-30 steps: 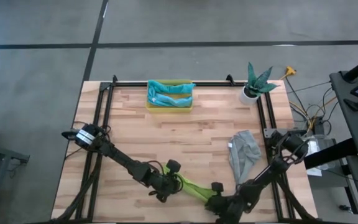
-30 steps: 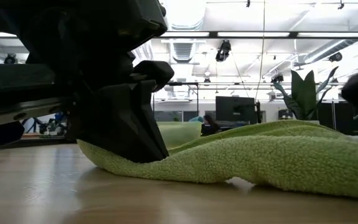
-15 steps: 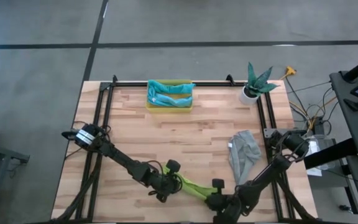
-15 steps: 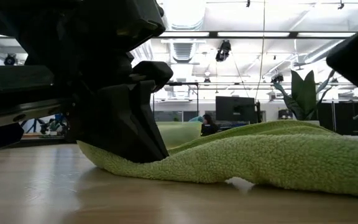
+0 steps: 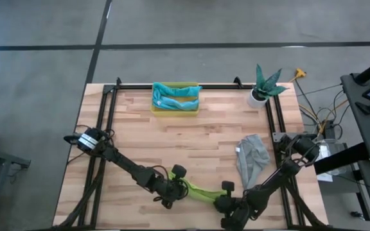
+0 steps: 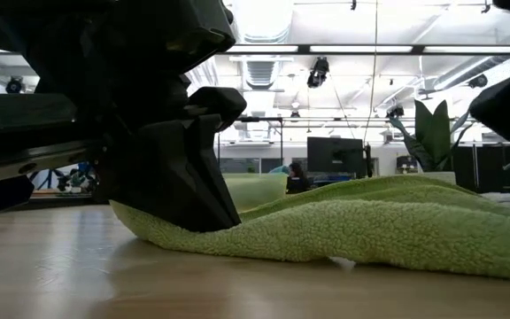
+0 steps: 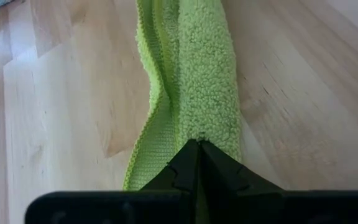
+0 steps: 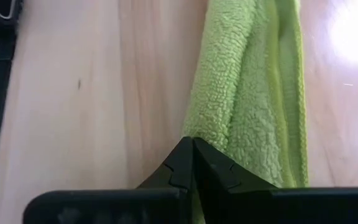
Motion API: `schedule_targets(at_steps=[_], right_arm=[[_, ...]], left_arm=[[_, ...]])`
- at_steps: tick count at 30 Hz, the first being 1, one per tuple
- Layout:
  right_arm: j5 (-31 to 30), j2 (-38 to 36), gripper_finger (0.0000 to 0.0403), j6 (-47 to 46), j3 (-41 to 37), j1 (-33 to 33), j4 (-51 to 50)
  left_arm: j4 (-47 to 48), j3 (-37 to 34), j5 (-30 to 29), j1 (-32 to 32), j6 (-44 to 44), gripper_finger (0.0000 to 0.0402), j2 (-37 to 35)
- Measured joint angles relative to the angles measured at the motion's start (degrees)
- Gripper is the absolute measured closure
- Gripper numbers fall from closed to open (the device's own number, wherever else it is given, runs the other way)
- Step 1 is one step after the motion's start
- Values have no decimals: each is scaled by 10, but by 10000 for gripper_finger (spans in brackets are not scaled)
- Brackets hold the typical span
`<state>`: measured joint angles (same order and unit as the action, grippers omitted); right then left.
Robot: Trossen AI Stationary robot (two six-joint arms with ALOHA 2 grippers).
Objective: Roll microfiber towels into tight, uniform cylinder then place into a basket
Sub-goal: Roll the green towel
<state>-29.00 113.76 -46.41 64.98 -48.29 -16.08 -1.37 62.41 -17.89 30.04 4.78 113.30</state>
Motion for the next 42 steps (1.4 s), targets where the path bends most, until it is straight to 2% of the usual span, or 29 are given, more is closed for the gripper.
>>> schedule_targets(at_steps=[7, 13, 21, 28, 37, 39, 42], right_arm=[[-4, -12, 394, 1, -10, 5, -3], [-12, -52, 394, 30, -10, 8, 1], [-11, -57, 394, 26, -31, 16, 0], [-9, -59, 394, 45, 5, -4, 9], [63, -18, 394, 88, 4, -13, 16], [49, -11, 394, 118, 5, -16, 8], [-7, -3, 394, 171, 21, -26, -21]], left_arm=[[0, 0, 0, 0, 0, 396, 0], [0, 0, 1, 0, 1, 396, 0], [1, 0, 3, 0, 1, 396, 0], [2, 0, 2, 0, 1, 396, 0], [2, 0, 2, 0, 1, 396, 0], [2, 0, 2, 0, 1, 396, 0], [3, 0, 2, 0, 1, 396, 0]])
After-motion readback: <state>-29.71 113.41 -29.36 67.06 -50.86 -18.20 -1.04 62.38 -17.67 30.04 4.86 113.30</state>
